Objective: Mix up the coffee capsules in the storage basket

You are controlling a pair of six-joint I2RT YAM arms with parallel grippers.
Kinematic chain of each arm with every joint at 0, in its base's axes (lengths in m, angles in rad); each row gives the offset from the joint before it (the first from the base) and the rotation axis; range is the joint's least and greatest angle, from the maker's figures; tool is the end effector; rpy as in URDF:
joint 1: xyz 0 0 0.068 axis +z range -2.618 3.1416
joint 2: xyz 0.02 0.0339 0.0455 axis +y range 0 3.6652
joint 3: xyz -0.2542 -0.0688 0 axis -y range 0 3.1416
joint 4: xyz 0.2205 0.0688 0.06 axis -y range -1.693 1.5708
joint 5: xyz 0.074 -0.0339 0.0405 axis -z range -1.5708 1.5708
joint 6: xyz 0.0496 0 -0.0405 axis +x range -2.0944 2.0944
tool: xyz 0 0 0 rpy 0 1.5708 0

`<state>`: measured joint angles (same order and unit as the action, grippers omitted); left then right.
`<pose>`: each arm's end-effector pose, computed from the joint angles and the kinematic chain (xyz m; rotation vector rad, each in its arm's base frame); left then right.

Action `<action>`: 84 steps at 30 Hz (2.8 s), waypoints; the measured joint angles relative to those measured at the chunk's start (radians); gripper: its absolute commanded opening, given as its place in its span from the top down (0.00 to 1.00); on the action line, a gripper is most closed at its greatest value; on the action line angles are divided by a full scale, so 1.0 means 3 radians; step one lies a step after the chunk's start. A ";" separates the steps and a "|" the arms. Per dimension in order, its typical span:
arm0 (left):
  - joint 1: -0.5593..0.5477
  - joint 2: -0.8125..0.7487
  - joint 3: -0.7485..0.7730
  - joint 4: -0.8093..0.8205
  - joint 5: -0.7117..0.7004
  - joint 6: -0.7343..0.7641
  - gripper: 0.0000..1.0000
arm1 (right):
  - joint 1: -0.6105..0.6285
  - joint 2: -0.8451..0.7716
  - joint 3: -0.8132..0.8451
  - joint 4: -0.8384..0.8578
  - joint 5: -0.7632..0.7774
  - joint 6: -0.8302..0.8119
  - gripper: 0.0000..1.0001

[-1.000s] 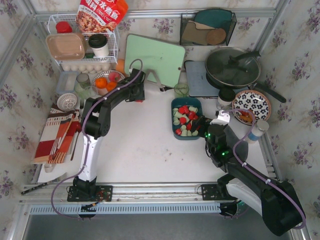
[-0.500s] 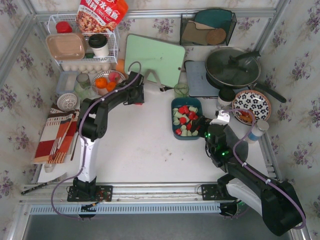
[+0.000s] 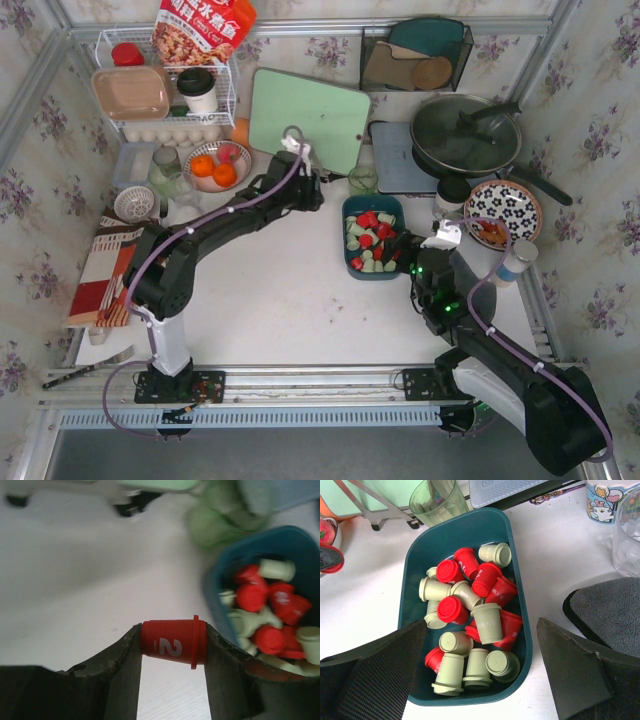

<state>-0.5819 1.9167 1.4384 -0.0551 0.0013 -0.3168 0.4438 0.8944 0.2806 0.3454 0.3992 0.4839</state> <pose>0.3642 -0.2397 0.2416 0.2851 2.1319 -0.5346 0.1809 0.0646 0.2020 0.3145 1.7999 0.2890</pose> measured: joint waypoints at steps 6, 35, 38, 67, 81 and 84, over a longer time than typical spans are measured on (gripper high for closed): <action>-0.0546 0.0065 0.0020 0.0498 0.0071 0.0284 0.68 | 0.0000 -0.0053 0.0000 0.0000 0.0031 0.0000 0.00; -0.0852 -0.0097 -0.0195 0.0894 -0.0215 0.0491 0.29 | 0.0000 -0.0154 -0.0009 -0.0014 0.0086 0.0022 0.00; -0.0853 -0.0501 -0.0556 0.0965 -0.0388 0.0537 0.29 | 0.0000 -0.0137 -0.0009 -0.0013 0.0088 0.0020 0.00; -0.0792 -0.4954 -0.3227 -0.0359 -0.2904 0.0268 0.01 | 0.0000 -0.0535 -0.0178 0.0022 0.0858 0.0005 0.00; -0.0724 -0.5191 -0.3431 -0.1403 -0.4037 -0.1091 0.01 | 0.0000 -0.0389 -0.0903 0.1301 0.0820 -0.1506 0.00; -0.0724 -0.5020 -0.3381 -0.1378 -0.3902 -0.1011 0.01 | 0.0000 -0.0111 -0.0918 0.1624 0.0813 -0.1706 0.00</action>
<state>-0.7990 0.4107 0.4240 -0.4686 -1.1694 -0.6201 0.4438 0.8612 0.0051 0.8326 0.6430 -0.0280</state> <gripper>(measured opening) 0.992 0.999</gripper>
